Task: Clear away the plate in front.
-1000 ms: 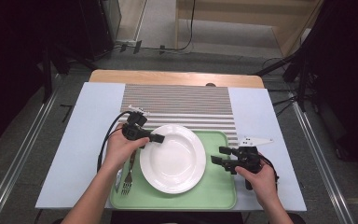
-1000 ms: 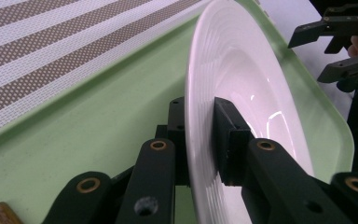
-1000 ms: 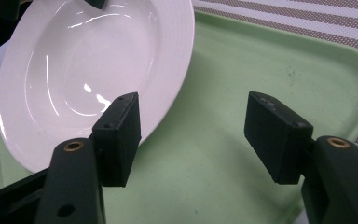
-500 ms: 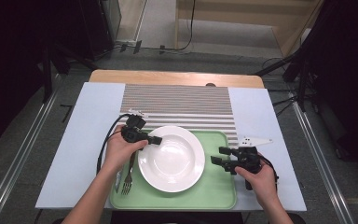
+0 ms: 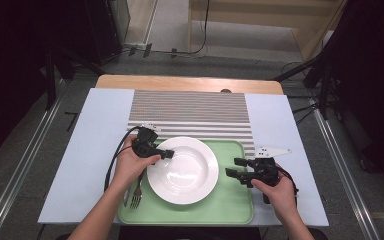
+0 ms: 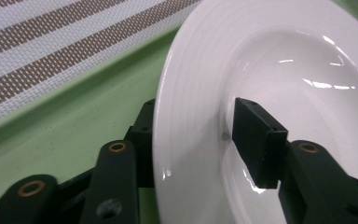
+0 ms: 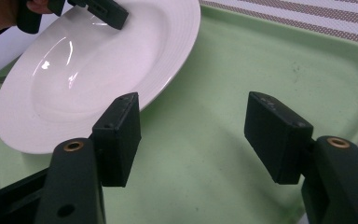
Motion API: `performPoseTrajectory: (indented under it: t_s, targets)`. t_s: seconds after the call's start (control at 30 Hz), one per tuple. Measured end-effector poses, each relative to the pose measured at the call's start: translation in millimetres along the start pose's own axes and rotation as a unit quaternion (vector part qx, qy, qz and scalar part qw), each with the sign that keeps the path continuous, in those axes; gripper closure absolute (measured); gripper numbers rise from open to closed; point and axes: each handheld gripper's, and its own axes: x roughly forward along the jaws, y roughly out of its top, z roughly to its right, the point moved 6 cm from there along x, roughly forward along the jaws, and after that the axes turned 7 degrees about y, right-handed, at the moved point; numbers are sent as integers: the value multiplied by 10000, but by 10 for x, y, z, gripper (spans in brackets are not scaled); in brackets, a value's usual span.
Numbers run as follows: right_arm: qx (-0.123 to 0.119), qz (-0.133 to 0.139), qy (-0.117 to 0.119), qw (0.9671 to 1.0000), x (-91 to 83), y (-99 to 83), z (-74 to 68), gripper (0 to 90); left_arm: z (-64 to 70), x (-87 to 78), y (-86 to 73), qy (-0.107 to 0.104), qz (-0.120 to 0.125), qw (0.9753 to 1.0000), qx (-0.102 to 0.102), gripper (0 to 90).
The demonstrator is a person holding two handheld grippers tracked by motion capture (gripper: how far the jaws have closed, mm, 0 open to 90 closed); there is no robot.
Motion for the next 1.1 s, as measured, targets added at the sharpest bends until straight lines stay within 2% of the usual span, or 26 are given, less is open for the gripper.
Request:
performPoseTrajectory:
  t_s: [0.17, 0.23, 0.33, 0.4, 0.5, 0.63, 0.77, 1.03, 1.1]
  targets:
    - [-21, -25, -7, 10000, -1, -4, 4, 353, -26, -7, 13, -185, 34, 9996, -197, 448]
    - [-26, -14, -8, 10000, -5, -3, 4, 353, -35, -54, 46, -314, 242, 9988, -278, 446]
    - [-42, -10, -22, 10000, -9, -2, 7, 352, -71, -158, 99, -270, 513, 9979, -289, 402]
    - [-29, -11, -25, 10000, -11, -1, 10, 348, -88, -218, 115, -281, 556, 9976, -301, 364]
    - [-23, -7, -18, 10000, -9, 0, 11, 346, -86, -292, 128, -360, 634, 9967, -359, 364]
    - [-19, -7, -13, 10000, -11, 1, 10, 345, -82, -361, 137, -441, 660, 9963, -324, 364]
    - [-22, -7, -10, 10000, -16, 7, 13, 345, -82, -429, 129, -433, 651, 9966, -245, 364]
    - [-14, -2, -25, 10000, -42, 8, 34, 345, -134, -563, 111, -405, 746, 9961, -225, 364]
    - [-7, 7, -42, 10000, -54, 10, 41, 345, -145, -602, 111, -454, 780, 9957, -230, 364]
